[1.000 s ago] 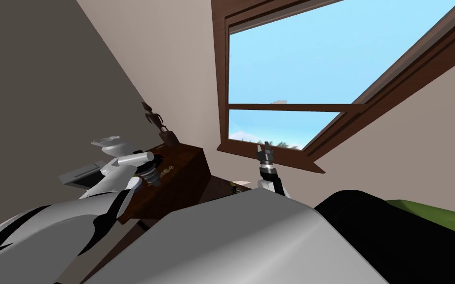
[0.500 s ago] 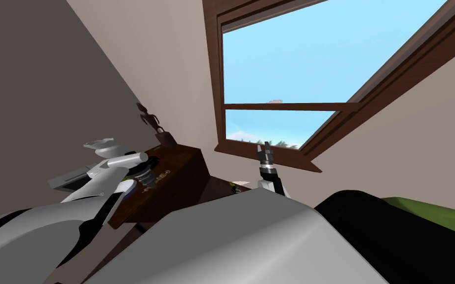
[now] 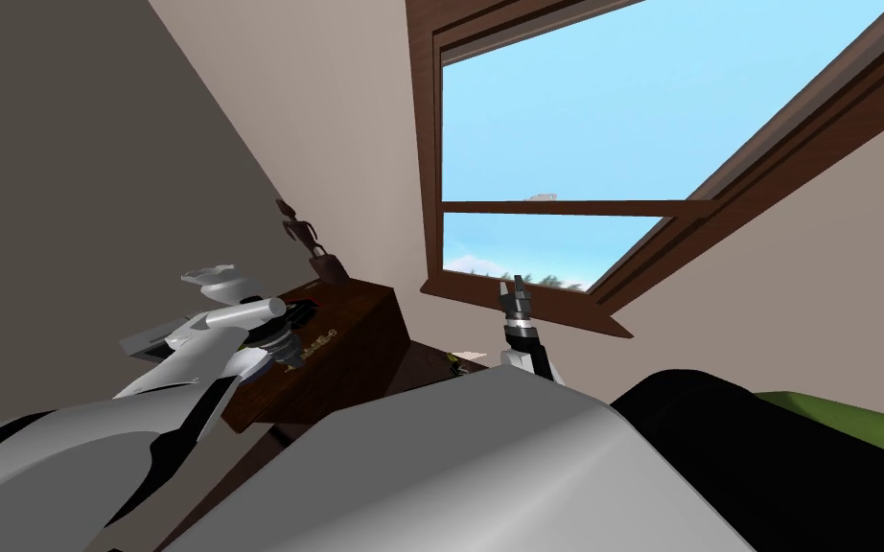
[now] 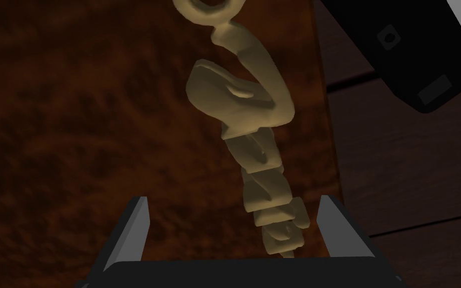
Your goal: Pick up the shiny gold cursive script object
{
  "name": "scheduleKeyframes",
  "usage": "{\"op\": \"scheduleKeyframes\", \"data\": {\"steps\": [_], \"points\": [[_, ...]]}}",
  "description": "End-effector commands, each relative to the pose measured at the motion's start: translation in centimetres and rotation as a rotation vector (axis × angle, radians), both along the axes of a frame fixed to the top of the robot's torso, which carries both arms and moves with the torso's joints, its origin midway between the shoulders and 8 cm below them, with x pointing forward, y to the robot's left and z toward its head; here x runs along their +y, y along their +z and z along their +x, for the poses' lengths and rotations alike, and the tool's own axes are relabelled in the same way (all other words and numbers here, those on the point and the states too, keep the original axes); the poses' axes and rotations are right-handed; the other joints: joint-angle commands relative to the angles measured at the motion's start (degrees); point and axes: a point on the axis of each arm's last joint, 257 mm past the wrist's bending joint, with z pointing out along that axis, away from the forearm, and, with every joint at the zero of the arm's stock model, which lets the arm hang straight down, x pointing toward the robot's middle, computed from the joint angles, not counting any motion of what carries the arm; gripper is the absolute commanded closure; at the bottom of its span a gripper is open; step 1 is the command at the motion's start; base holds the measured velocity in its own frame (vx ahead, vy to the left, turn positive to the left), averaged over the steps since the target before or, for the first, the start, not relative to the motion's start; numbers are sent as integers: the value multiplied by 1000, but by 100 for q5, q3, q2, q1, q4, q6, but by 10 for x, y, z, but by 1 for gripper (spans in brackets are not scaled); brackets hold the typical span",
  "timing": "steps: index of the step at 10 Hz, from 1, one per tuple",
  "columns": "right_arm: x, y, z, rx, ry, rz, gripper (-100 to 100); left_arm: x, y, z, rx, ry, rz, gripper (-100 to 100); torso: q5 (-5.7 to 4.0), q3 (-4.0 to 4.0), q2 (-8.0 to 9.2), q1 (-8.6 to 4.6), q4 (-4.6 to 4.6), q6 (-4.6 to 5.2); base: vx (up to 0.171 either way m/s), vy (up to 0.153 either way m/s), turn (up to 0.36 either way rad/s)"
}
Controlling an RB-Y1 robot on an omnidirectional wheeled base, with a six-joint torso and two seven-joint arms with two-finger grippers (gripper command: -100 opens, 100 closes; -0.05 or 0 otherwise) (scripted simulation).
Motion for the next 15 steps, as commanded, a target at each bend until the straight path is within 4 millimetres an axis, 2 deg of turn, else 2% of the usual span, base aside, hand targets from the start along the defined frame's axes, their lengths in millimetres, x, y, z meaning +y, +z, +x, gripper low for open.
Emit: {"op": "scheduleKeyframes", "data": {"steps": [1, 6, 11, 12, 14, 15], "points": [[0, 0, 0, 0, 0, 0, 0, 7, -1, -4, 0, -14, 0, -100, 0, 0, 0, 0, 0, 0, -9, -50, 36], [0, 0, 0, 0, 0, 0, 0, 12, -4, -8, 0, -25, 0, -100, -4, -4, -7, -4, -1, 6, 0, -39, 1], [0, 0, 0, 0, 0, 0, 0, 12, -4, -8, 0, -25, 0, -100, 2, -3, -5, 18, 0, 3, -2, 12, 9], [0, 0, 0, 0, 0, 0, 0, 10, -16, -10, 1, -26, 1, -100, 1, -1, -3, 9, 0, 2, -11, 1, -3], [0, 0, 0, 0, 0, 0, 0, 8, -29, -13, 3, -27, 2, -100, 3, -4, -7, 10, -2, 5, 6, 12, -20], [0, 0, 0, 0, 0, 0, 0, 9, -23, -11, 0, -26, 3, -100, 19, -14, -15, 23, -13, 5, -4, 7, -5]]}}
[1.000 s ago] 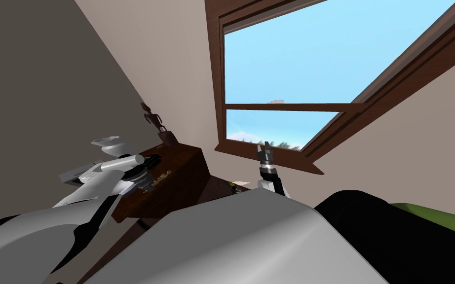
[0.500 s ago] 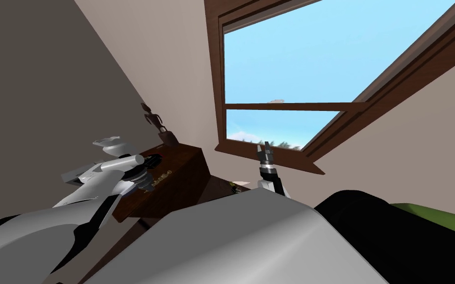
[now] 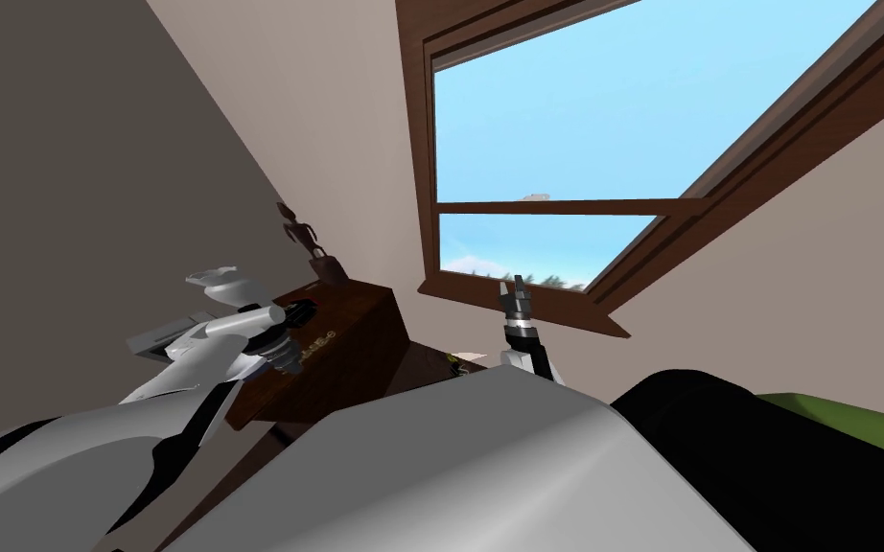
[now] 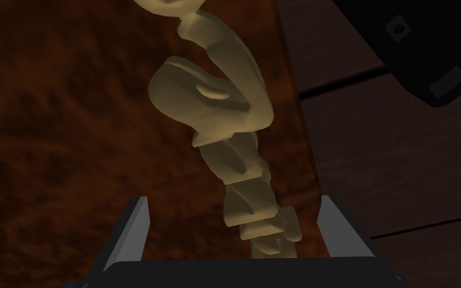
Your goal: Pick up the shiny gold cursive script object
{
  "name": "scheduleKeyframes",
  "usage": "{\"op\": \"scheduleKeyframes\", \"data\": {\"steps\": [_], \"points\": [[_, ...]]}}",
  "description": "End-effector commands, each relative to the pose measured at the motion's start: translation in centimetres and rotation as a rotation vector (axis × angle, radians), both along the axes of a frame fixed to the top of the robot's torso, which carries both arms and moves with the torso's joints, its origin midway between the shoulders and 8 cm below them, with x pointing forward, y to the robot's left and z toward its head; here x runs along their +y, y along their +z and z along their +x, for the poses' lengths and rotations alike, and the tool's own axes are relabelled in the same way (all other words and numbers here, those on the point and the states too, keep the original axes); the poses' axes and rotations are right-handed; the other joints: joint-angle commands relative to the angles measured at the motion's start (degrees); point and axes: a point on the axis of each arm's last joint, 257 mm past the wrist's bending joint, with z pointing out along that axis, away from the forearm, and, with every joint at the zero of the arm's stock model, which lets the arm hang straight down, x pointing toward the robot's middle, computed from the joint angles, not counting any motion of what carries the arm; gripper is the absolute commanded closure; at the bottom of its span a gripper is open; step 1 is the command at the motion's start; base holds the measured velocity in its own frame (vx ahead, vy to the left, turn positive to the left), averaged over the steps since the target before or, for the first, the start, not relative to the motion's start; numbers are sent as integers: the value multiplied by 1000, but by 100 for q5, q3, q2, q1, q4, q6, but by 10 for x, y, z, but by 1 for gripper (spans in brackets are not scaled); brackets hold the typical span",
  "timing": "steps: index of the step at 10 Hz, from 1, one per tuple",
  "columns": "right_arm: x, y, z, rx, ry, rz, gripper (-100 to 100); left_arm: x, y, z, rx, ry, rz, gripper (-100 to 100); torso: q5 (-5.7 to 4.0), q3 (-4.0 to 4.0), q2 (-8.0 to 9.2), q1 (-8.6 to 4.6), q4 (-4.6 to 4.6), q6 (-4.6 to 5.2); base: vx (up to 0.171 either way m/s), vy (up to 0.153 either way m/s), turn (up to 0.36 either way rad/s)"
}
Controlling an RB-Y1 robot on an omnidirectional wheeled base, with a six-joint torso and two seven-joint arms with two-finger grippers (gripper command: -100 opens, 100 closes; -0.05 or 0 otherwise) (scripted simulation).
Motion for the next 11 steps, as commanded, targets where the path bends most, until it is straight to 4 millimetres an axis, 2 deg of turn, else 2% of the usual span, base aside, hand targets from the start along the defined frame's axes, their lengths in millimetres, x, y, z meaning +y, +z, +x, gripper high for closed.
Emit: {"op": "scheduleKeyframes", "data": {"steps": [1, 5, 6, 7, 10, 11], "points": [[0, 0, 0, 0, 0, 0, 0, 0, 0, 0, 0, 0, 0, 100, 0, 0, 0, 0, 0, 0, -6, -5, 5], [0, 0, 0, 0, 0, 0, 0, -7, -7, -6, 20, 2, -18, 100, -13, -23, -52, 64, 7, 12, -10, -12, 5], [0, 0, 0, 0, 0, 0, 0, -7, -7, -7, 22, 3, -19, 0, -12, -27, -60, 72, 6, 13, 0, 0, 0], [0, 0, 0, 0, 0, 0, 0, 2, 12, 1, 3, 1, -4, 100, -11, -29, -63, 75, 6, 13, 27, 9, 20], [0, 0, 0, 0, 0, 0, 0, 0, 12, 1, 4, 3, -5, 100, -12, -30, -67, 80, 7, 14, 3, 12, -8], [0, 0, 0, 0, 0, 0, 0, 0, 13, 1, 3, 2, -4, 0, -11, -29, -65, 79, 6, 13, 0, 0, 0]]}}
